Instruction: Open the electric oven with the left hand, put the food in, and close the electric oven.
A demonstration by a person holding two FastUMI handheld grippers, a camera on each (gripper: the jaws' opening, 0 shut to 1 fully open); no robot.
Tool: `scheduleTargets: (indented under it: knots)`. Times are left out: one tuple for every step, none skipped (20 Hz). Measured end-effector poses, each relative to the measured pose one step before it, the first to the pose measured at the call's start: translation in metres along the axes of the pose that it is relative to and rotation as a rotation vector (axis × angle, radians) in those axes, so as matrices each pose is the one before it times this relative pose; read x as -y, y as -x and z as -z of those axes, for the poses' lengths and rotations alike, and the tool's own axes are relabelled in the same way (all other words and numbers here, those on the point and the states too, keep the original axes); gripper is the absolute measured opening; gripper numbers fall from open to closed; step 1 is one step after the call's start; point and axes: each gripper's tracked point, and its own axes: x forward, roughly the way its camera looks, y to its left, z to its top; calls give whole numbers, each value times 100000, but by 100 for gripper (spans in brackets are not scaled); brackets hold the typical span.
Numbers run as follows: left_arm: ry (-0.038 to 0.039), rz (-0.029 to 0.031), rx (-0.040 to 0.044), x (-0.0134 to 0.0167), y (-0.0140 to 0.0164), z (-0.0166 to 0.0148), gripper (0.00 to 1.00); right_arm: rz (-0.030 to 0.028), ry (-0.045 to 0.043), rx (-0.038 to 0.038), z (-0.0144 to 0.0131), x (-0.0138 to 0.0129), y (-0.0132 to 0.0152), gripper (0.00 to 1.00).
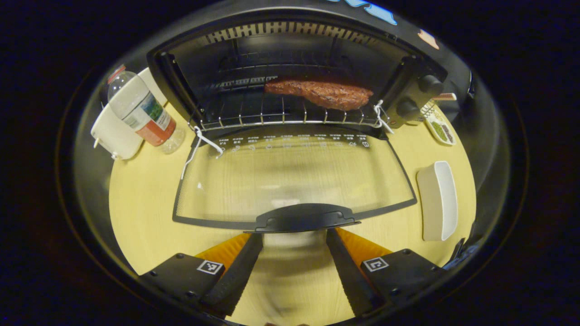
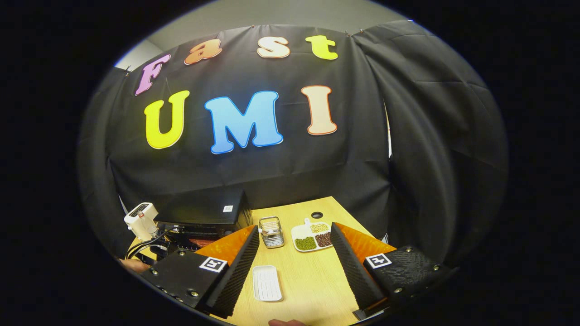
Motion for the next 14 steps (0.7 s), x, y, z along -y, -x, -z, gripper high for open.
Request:
scheduleTargets:
  knots:
    - [177,539,1717,7,761,-111,96,-306,-193,-135,43,-149,-21,96]
    - [738,734,1861,124,738,-272,100,-293,-413,-49,-20,-133,-25,96]
    - [590,714,1924,0,745,-233,100,-281,-391,-138,29,-192,-75,96]
    - [93,614,2109,23,774,-357,96,-476,-306,-191,95,-195,-51,96]
    - [176,597,2034,70,697,-373,96,-860,-302,-401,107,-266,-38,96]
    - [88,591,1565,56,601,-447,96,-906,-310,-420,90,-329,-50,96]
    - [147,419,1422,5,469,-434,96,-733,-96,-228,52,-214,20,96]
    - [-22,196,1115,4,395,-452,96,-484,207,-97,95,-201,-13,96]
    - [-455,45,1012,25,247,-401,96,-451,254,25,2,-163,-15,96]
    - [-792,-429,1008,-78,191,-379,96,-432,179,5,28,-206,63,96]
    - [-1097,-729,1247,-171,293,-326,100,-249,164,45,-30,-91,37,96]
    - [-615,-398,815,-114,126,-380,96,-207,117,130,-8,-21,46,96]
    - [-275,-35,406,86,169,-350,96,-55,164,11,-44,28,76,96]
    - [-432,93,568,71,49,-304,96,92,200,-122,125,162,22,96]
